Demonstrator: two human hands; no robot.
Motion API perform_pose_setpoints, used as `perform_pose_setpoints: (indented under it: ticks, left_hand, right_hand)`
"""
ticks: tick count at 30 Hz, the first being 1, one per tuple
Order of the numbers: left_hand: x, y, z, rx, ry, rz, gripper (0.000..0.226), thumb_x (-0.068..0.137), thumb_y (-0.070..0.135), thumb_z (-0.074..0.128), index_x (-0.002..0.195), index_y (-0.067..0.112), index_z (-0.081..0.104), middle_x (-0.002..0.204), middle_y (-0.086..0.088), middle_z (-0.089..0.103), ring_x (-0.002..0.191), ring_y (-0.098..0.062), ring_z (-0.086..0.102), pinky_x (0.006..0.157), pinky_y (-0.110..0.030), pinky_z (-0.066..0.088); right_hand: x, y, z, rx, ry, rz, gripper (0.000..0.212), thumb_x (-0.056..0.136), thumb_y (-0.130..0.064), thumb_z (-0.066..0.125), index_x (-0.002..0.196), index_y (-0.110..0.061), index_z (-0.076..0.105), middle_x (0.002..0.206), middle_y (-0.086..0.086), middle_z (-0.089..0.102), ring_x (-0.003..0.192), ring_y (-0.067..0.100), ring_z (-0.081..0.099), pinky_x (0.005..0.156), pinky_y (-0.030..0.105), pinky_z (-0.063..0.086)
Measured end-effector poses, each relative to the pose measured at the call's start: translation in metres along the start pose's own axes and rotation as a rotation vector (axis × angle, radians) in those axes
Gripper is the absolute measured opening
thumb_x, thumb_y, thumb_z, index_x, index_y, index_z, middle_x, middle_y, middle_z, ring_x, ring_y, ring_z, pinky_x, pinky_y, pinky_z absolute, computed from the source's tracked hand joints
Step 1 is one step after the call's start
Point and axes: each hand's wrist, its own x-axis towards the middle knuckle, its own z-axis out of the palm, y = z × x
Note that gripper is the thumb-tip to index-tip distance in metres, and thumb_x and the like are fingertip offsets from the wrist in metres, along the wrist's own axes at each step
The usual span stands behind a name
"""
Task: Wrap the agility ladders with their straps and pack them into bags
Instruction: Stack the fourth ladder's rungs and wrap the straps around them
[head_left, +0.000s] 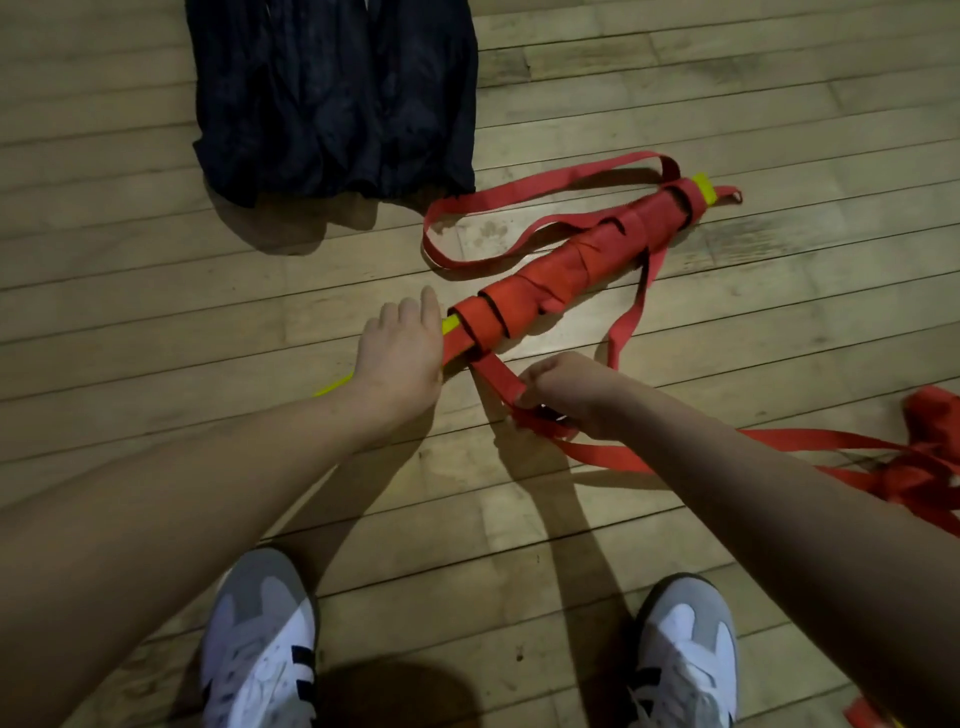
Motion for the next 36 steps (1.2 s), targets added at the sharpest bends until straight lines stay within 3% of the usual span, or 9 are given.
perform_pose_setpoints:
  ticks: [4,6,9,14,17,22,31,34,36]
  left_hand:
    - [-0.012,0.003,0.016,0.134,0.135,0.099,0.043,0.072,0.019,0.072,0.110,0.005,0.057,0.098,-0.011,0.054,0.088,-0.027,0.053,0.070,-0.033,0.045]
    - [-0.016,0.001,0.021,0.137,0.201,0.127,0.046,0.063,0.026,0.080,0.101,0.005,0.062,0.092,-0.011,0.056,0.079,-0.027,0.054,0.066,-0.034,0.045]
    - [-0.030,0.008,0.026,0.103,0.194,0.178,0.069,0.071,0.049,0.069,0.117,-0.001,0.057,0.106,-0.015,0.055,0.092,-0.029,0.051,0.079,-0.038,0.046]
    - [-0.054,0.018,0.032,-0.085,0.112,0.168,0.064,0.076,0.019,0.073,0.132,0.002,0.050,0.120,-0.025,0.052,0.105,-0.041,0.054,0.088,-0.048,0.047]
    - [-0.058,0.017,0.029,-0.196,0.005,0.145,0.059,0.093,0.020,0.055,0.145,0.012,0.029,0.120,-0.016,0.052,0.107,-0.033,0.052,0.086,-0.040,0.043]
    - [-0.041,0.012,0.021,-0.412,-0.012,-0.047,0.043,0.098,0.022,0.048,0.138,0.010,0.035,0.125,-0.012,0.050,0.114,-0.030,0.047,0.094,-0.039,0.036]
    - [-0.036,-0.008,0.012,-0.645,0.052,-0.082,0.037,0.094,0.021,0.058,0.128,0.010,0.050,0.117,-0.007,0.055,0.111,-0.025,0.049,0.095,-0.038,0.037]
    - [-0.028,-0.014,0.006,-0.599,0.109,-0.088,0.033,0.093,0.020,0.058,0.123,0.009,0.051,0.115,-0.009,0.056,0.110,-0.028,0.049,0.093,-0.040,0.035]
    - [-0.024,-0.014,0.003,-0.502,0.142,-0.099,0.030,0.094,0.020,0.056,0.122,0.010,0.051,0.116,-0.010,0.055,0.110,-0.030,0.048,0.091,-0.040,0.034]
  right_hand:
    - [-0.001,0.004,0.006,-0.126,0.106,-0.094,0.016,0.093,-0.009,0.052,0.100,-0.005,0.065,0.079,0.006,0.062,0.067,0.014,0.053,0.056,0.023,0.040]
    - [-0.001,0.007,0.013,-0.141,0.151,-0.138,0.017,0.094,-0.016,0.054,0.099,-0.004,0.065,0.080,0.008,0.060,0.066,0.015,0.050,0.057,0.025,0.038]
    - [-0.003,0.013,0.022,-0.047,0.192,-0.149,0.020,0.094,-0.019,0.056,0.096,-0.002,0.065,0.077,0.008,0.058,0.066,0.016,0.049,0.058,0.026,0.037]
    - [-0.006,0.022,0.026,0.182,0.164,-0.068,0.015,0.094,-0.004,0.053,0.097,0.007,0.063,0.075,0.012,0.062,0.049,0.010,0.054,0.044,0.017,0.038]
    - [-0.010,0.029,0.023,0.214,0.092,-0.027,0.014,0.095,-0.002,0.049,0.094,0.003,0.063,0.077,0.009,0.066,0.046,0.003,0.058,0.043,0.012,0.042]
    - [-0.010,0.029,0.013,0.113,0.035,0.032,0.017,0.096,-0.007,0.051,0.100,-0.001,0.066,0.099,0.015,0.071,0.083,0.020,0.062,0.065,0.026,0.046]
    - [-0.011,0.035,0.006,-0.044,-0.129,0.118,0.026,0.098,-0.020,0.052,0.109,0.001,0.062,0.089,0.013,0.071,0.078,0.021,0.065,0.065,0.031,0.048]
    - [-0.014,0.041,0.006,0.020,-0.260,0.121,0.025,0.100,-0.024,0.048,0.112,-0.004,0.056,0.088,0.011,0.066,0.088,0.027,0.062,0.074,0.039,0.051]
    - [-0.013,0.040,0.006,0.079,-0.241,0.075,0.020,0.098,-0.026,0.052,0.104,-0.007,0.056,0.086,0.010,0.066,0.086,0.029,0.059,0.075,0.040,0.046]
